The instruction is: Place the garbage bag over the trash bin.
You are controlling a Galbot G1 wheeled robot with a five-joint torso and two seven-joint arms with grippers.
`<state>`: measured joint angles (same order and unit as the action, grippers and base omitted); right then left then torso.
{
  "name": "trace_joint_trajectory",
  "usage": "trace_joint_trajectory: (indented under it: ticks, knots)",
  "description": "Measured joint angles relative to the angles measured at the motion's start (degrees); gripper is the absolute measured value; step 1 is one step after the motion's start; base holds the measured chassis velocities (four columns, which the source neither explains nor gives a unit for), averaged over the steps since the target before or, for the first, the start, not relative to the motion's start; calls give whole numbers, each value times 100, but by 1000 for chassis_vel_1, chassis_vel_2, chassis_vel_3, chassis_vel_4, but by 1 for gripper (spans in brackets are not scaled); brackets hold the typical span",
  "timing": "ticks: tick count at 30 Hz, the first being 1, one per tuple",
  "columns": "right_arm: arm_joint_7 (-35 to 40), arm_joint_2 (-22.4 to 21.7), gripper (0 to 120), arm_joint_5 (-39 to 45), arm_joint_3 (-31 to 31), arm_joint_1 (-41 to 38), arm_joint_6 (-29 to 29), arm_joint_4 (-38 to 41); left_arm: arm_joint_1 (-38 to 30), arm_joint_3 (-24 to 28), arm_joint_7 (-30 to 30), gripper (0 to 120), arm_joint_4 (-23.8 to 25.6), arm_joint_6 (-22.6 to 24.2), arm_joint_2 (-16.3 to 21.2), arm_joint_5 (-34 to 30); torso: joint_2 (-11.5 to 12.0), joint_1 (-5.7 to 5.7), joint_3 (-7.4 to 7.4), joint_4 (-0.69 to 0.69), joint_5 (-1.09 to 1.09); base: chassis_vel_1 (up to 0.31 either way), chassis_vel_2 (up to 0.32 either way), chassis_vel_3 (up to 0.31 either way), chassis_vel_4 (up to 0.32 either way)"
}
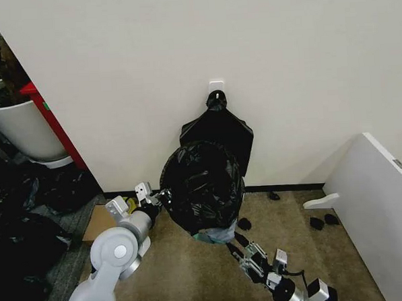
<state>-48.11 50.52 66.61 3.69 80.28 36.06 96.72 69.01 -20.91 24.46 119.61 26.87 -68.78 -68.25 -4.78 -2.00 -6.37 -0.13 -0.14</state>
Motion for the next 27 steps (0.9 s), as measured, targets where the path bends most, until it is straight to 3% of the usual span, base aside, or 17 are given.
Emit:
trace_joint_trajectory:
  ticks: [7, 10, 14, 21, 27]
  knots:
    - [54, 33, 86, 2, 15, -14, -15, 61, -2, 16, 2, 0, -13, -3, -25, 1, 0, 0, 0, 0, 0, 0, 0, 0, 0]
    - [656, 52, 98, -257, 49, -15, -15, 195, -2, 21, 3, 0, -18, -5, -37, 6, 0, 0, 0, 0, 0, 0, 0, 0, 0]
    - [1355, 68, 100, -407, 108, -19, -34, 364, -1, 22, 4, 0, -24, -6, -43, 10, 0, 0, 0, 0, 0, 0, 0, 0, 0]
    - [1603, 98, 100, -477, 155, -58, -89, 589, 0, 35, 7, 0, -59, -6, -64, 32, 0, 0, 0, 0, 0, 0, 0, 0, 0]
    - [1656, 117, 86, -542, 142, -126, -113, 590, -13, 46, 12, 0, -82, -7, -75, 39, 0, 0, 0, 0, 0, 0, 0, 0, 0]
